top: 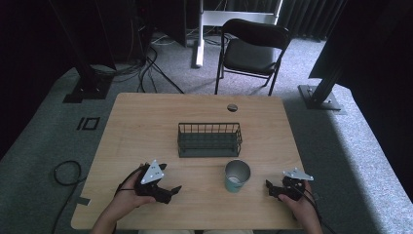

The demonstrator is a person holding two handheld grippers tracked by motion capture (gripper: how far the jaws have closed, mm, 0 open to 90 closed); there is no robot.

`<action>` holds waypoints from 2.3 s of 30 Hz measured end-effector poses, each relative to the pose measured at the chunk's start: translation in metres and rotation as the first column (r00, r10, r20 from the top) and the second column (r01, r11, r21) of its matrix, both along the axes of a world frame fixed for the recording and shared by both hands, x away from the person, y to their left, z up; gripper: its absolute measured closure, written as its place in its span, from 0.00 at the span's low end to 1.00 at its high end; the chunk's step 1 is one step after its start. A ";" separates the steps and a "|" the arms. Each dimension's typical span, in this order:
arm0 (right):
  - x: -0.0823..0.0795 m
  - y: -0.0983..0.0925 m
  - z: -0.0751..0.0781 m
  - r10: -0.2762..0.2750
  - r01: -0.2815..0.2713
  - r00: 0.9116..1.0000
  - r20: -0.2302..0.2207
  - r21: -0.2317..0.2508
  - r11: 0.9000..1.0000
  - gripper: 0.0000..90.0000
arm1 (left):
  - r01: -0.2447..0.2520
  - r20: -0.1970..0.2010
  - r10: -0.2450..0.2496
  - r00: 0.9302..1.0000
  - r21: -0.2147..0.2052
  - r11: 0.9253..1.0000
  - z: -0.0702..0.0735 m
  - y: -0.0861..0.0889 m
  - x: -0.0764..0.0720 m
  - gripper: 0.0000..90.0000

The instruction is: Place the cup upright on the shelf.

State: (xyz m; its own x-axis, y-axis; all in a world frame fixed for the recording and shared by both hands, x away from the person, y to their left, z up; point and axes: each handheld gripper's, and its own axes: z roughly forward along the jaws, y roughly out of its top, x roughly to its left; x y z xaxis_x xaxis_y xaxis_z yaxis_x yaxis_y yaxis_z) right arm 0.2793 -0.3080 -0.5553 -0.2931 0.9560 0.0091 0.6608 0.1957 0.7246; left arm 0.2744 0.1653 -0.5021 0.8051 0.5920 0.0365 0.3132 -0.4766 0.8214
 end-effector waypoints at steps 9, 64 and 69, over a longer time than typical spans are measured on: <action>0.000 0.000 0.000 0.000 0.000 1.000 0.000 0.000 1.000 0.14 | 0.045 0.008 -0.045 0.999 0.008 0.999 -0.001 -0.021 0.000 0.05; 0.000 0.000 0.000 0.000 0.000 1.000 -0.001 0.002 1.000 0.13 | 0.251 0.026 -0.250 0.968 -0.151 0.956 -0.006 -0.144 0.016 0.05; 0.000 0.000 0.000 0.001 -0.001 1.000 0.000 0.001 1.000 0.13 | 0.246 0.042 -0.243 0.969 -0.144 0.958 -0.011 -0.152 0.019 0.05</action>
